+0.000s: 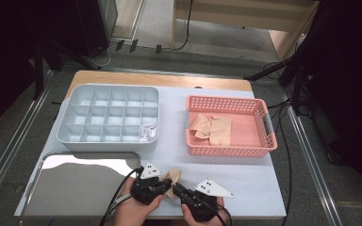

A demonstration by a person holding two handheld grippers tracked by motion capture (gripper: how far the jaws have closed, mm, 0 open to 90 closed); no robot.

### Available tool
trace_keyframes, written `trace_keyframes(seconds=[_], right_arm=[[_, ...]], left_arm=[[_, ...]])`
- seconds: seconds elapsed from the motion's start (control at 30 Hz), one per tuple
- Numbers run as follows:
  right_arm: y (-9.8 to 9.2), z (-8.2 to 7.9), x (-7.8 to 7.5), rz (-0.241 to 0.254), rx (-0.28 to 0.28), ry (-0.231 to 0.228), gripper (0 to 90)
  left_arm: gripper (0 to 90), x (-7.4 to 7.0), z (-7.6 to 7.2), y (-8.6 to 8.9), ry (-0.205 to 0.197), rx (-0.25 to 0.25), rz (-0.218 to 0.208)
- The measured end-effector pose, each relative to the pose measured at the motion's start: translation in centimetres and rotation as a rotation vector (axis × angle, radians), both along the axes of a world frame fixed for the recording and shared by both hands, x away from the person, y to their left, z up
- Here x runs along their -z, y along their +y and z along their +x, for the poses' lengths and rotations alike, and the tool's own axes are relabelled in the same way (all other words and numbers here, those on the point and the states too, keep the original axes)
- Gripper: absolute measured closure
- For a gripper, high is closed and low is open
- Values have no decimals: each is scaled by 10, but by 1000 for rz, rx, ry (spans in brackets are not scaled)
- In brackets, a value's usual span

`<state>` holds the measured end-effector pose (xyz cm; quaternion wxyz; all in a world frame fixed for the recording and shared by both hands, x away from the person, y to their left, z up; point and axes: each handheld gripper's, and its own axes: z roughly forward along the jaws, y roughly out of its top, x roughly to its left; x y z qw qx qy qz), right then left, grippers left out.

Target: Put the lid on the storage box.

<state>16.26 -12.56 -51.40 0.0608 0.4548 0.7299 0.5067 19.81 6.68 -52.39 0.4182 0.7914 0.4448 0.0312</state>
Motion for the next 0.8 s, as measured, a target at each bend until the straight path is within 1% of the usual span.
trace_keyframes(seconds=[0.03, 0.07, 0.23, 0.27, 0.3, 0.33, 0.37, 0.4, 0.47, 0.5, 0.57, 0.6, 0.63, 0.7, 0.77, 0.8], right_arm=[[2, 0, 1, -5, -6, -9, 848], [3, 0, 1, -5, -13, -9, 848], [8, 1, 2, -10, -11, -6, 847], [9, 1, 2, -14, -12, -12, 846], [10, 1, 3, -22, -18, -23, 846], [10, 0, 3, -25, -16, -25, 845], [11, 0, 3, -31, -14, -22, 844], [12, 0, 3, -36, -16, -28, 842], [14, 1, 5, -42, -16, -16, 839], [15, 1, 6, -45, -19, -16, 838], [18, 1, 7, -53, -17, -16, 838], [19, 1, 6, -55, -17, -18, 838], [20, 1, 5, -61, -14, -23, 840], [19, 0, 3, -57, -4, -35, 842], [13, 0, 0, -45, 14, -42, 844], [10, 1, -1, -41, 24, -42, 845]], left_arm=[[900, 0, 1, 1, 4, 1, -6], [900, 1, 1, 1, 10, -2, -12], [900, 1, 5, 5, 36, 4, -36], [900, 1, 6, 7, 59, 5, -49], [900, 1, 8, 9, 73, 5, -61], [890, 0, 10, 13, 92, -2, -86], [869, -1, 12, 17, 97, -2, -94], [858, -1, 14, 20, 100, -10, -98], [840, -3, 15, 25, 88, -24, -99], [835, -5, 15, 28, 86, -33, -108], [837, -5, 16, 31, 83, -37, -97], [838, -4, 17, 32, 90, -33, -93], [837, -4, 17, 33, 97, -31, -98], [826, -4, 17, 33, 98, -27, -100], [819, -4, 16, 32, 110, -8, -109], [819, -3, 16, 30, 109, -2, -108]])
